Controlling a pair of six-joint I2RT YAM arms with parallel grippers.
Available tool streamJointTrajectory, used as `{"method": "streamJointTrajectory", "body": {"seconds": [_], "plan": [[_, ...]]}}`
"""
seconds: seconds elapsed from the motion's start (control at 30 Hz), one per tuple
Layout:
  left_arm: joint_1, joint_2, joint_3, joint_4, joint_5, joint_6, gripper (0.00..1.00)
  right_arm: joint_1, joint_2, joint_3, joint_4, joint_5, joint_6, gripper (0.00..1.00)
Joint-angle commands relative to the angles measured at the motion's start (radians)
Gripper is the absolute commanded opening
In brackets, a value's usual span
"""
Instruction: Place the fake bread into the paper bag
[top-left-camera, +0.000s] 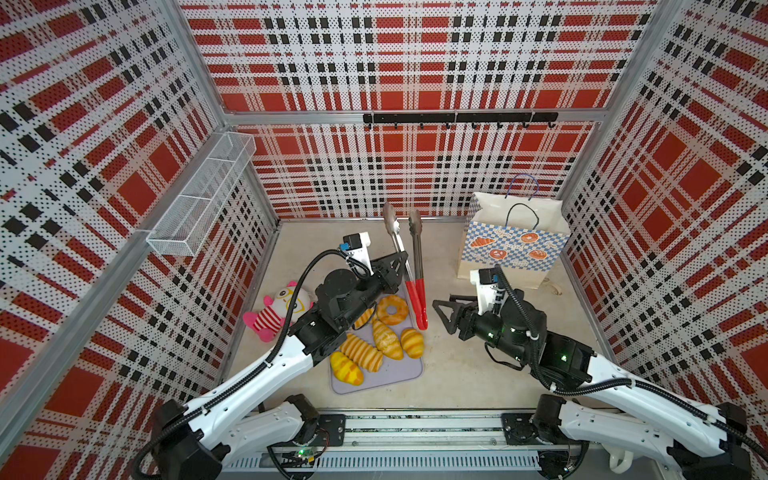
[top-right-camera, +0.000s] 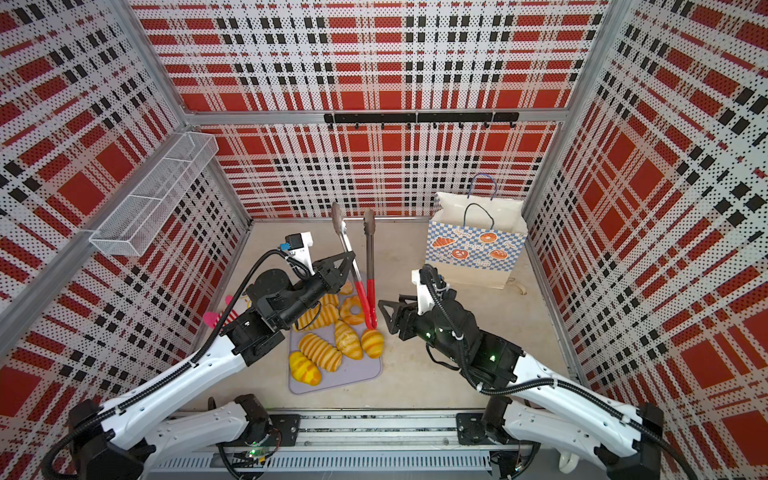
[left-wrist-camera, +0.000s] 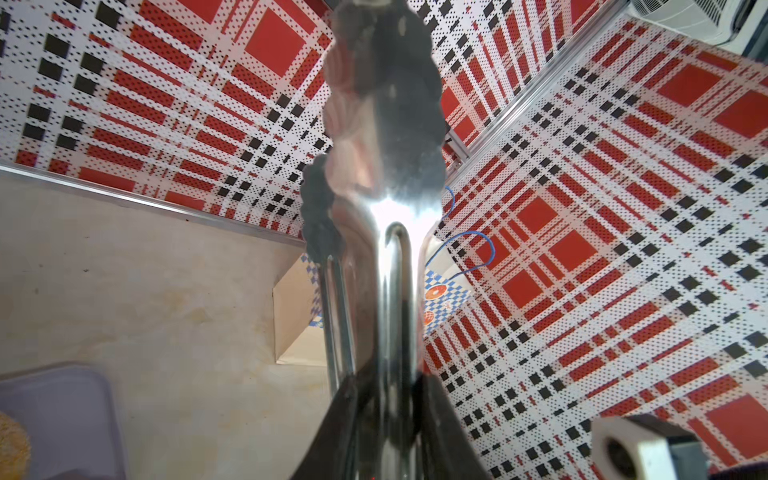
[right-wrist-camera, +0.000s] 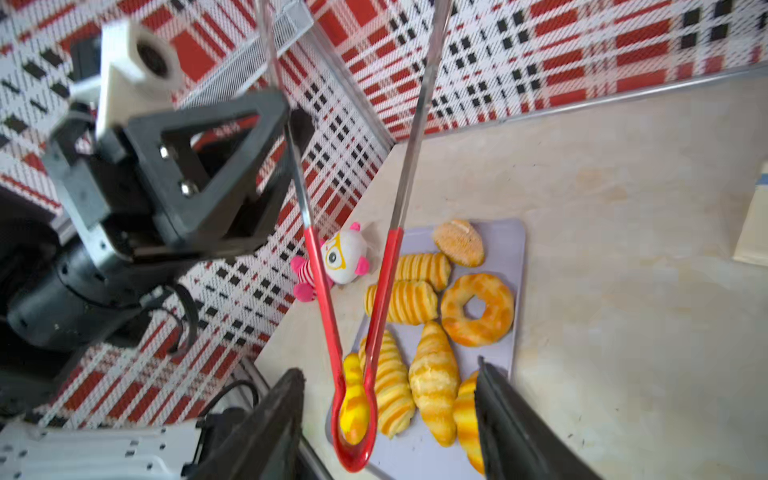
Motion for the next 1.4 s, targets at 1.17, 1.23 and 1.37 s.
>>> {"method": "streamJointTrajectory", "body": {"seconds": [1.17, 1.23, 1.37], "plan": [[-0.013, -0.008, -0.019, 0.223, 0.123, -0.273, 0.07, -0.030, 0.271, 0.263, 0.000, -0.035, -0.087, 0.52], [-0.013, -0.007, -0.018, 0.223, 0.128, -0.274, 0.06, -0.030, 0.278, 0.256, 0.011, -0.058, -0.093, 0.52], [-0.013, -0.011, -0.021, 0.223, 0.124, -0.276, 0.06, -0.032, 0.299, 0.263, 0.004, -0.063, -0.106, 0.48]]}}
